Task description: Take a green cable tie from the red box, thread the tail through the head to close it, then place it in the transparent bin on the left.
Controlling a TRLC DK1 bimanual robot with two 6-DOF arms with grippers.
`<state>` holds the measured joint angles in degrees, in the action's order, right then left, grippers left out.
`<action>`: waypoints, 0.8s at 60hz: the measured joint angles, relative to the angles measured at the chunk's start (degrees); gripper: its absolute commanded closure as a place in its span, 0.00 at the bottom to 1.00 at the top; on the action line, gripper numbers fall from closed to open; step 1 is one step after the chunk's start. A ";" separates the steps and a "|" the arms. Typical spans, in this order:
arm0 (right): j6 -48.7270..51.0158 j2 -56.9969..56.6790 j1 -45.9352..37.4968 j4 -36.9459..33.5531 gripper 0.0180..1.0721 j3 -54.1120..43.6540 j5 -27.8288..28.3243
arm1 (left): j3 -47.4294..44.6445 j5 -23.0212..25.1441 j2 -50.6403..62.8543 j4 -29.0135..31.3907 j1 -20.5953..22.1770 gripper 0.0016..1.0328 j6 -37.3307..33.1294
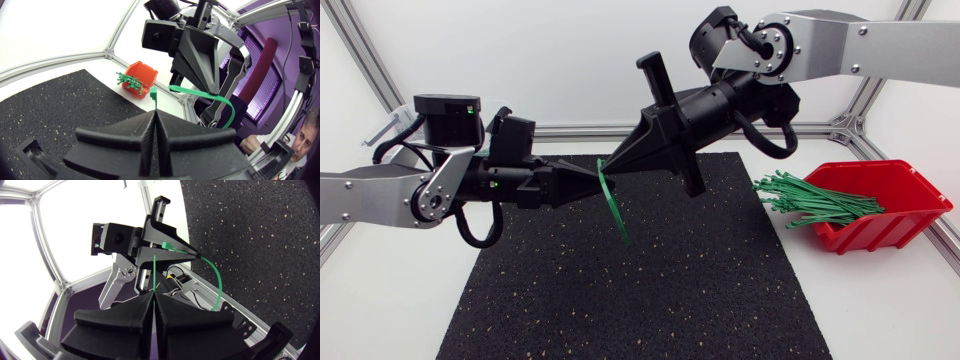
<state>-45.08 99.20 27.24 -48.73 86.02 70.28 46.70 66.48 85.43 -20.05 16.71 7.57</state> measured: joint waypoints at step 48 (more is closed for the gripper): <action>-8.76 -2.67 -0.70 12.68 0.95 -5.31 -1.31 | -1.07 -0.79 -0.79 -3.63 -0.57 0.97 1.49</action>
<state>-53.84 96.53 26.55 -36.05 80.71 68.97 45.63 65.69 84.64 -23.68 16.14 9.06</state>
